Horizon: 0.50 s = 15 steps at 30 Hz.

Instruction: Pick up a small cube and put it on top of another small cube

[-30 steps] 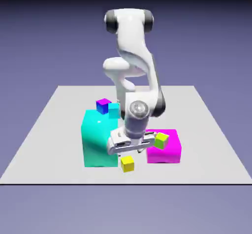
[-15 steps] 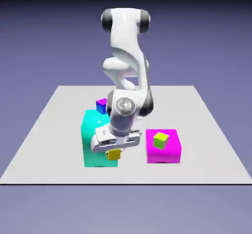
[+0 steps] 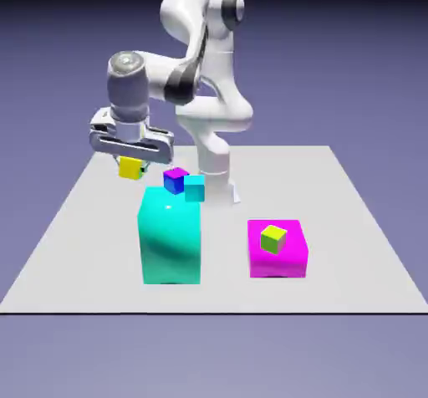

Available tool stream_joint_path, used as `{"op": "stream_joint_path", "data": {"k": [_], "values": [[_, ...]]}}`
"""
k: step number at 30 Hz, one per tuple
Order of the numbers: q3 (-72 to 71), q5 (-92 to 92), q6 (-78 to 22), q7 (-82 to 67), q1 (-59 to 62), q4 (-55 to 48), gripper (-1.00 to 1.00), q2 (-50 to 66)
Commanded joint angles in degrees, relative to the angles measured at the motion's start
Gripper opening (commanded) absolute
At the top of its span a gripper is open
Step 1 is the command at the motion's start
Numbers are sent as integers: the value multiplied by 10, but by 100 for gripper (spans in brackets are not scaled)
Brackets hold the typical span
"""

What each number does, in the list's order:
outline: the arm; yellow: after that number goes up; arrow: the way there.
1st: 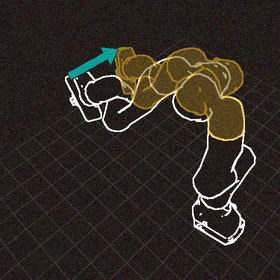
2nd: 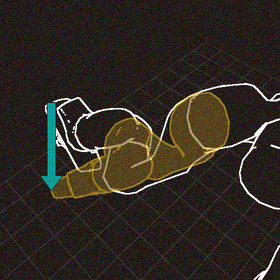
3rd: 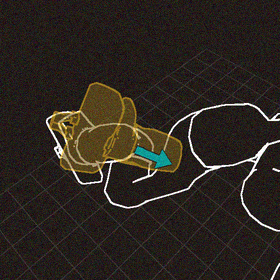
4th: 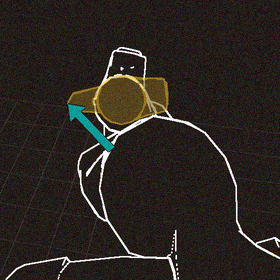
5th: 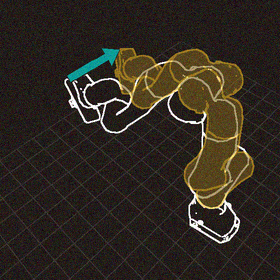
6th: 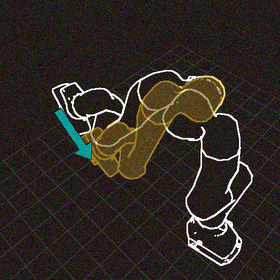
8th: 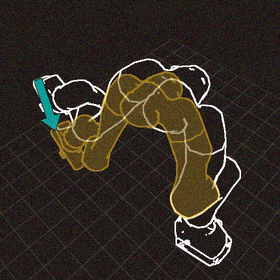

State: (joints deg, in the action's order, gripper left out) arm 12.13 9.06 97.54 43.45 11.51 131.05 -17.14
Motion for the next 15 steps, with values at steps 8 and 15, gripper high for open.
{"op": "stream_joint_path", "data": {"k": [8,15], "values": [[-21,-95,-74,103,-19,50,-100,-31],[-21,-95,-34,102,-18,94,100,-34]]}}
